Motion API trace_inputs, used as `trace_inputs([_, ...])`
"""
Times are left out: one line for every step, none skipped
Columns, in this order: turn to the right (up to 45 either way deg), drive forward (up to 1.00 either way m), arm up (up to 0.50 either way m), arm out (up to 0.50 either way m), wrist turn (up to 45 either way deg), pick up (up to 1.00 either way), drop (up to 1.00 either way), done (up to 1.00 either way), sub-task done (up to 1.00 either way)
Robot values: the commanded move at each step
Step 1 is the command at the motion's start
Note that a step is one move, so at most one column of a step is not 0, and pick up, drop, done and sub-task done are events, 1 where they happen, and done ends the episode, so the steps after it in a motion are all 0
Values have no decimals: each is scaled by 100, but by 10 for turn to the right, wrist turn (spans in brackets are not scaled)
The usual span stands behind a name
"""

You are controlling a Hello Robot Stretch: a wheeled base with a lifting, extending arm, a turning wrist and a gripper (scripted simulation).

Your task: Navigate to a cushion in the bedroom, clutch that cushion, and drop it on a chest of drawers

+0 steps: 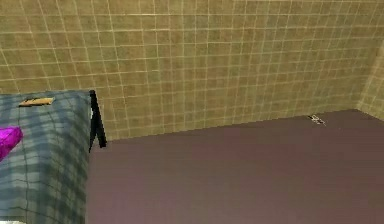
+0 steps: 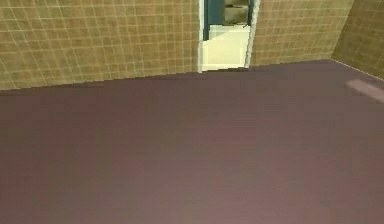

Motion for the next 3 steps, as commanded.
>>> trace_inputs([0,40,0,0,0,0,0,0,0])
trace_inputs([-450,0,0,0,0,0,0,0,0])
trace_inputs([-450,0,0,0,0,0,0,0,0])
